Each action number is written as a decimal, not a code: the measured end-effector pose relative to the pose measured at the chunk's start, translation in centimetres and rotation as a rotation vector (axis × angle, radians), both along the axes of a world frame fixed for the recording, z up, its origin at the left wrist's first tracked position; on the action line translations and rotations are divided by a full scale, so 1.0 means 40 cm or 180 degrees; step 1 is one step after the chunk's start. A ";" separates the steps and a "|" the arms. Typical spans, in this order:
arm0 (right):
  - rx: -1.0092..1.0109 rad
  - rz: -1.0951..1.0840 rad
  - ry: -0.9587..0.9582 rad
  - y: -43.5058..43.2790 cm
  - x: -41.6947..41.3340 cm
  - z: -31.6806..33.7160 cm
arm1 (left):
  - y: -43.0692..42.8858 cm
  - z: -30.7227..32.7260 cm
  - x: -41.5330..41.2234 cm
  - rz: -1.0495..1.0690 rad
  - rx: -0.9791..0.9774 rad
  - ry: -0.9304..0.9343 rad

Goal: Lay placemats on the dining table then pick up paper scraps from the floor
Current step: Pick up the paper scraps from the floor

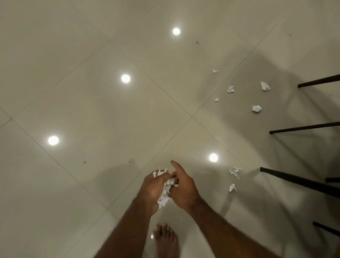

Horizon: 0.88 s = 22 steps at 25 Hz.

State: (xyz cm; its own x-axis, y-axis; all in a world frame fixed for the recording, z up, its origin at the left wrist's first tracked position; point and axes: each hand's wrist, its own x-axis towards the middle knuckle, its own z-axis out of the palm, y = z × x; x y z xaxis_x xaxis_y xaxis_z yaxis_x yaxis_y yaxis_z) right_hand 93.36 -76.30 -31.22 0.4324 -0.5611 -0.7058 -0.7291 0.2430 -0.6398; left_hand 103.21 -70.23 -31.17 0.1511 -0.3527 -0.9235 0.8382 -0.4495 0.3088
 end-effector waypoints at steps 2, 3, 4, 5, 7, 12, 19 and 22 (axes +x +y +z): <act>0.0030 0.0000 0.0025 -0.014 0.017 0.031 | -0.038 0.030 0.016 -0.0241 0.0025 -0.0220; -0.0009 -0.0131 -0.0013 -0.021 0.028 0.045 | -0.062 0.041 0.024 -0.0344 -0.0029 -0.0299; -0.0116 -0.0259 -0.0049 -0.028 0.036 0.061 | -0.087 0.049 0.031 -0.0373 -0.0093 -0.0303; -0.0198 -0.0424 -0.0079 -0.038 0.046 0.076 | -0.113 0.055 0.036 -0.0417 -0.0144 -0.0287; -0.0377 -0.0851 -0.0085 -0.067 0.050 0.081 | -0.153 0.055 0.041 -0.0546 -0.0197 -0.0174; -0.0632 -0.1118 0.0247 -0.117 0.031 0.026 | -0.234 0.025 0.066 -0.1220 -0.0132 -0.0135; -0.0179 -0.1305 0.0639 -0.182 -0.099 -0.162 | -0.346 -0.106 0.051 -0.2097 0.0010 -0.0733; -0.0363 -0.1557 0.1484 -0.211 -0.244 -0.302 | -0.394 -0.182 0.039 -0.2282 -0.0043 -0.0988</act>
State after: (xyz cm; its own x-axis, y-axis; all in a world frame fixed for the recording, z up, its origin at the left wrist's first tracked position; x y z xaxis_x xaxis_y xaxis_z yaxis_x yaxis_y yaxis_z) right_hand 83.62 -84.72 -43.28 -0.2245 -0.6965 -0.6816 -0.7582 0.5642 -0.3269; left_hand 104.78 -86.00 -38.46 0.1328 -0.4727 -0.8711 0.2188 -0.8433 0.4910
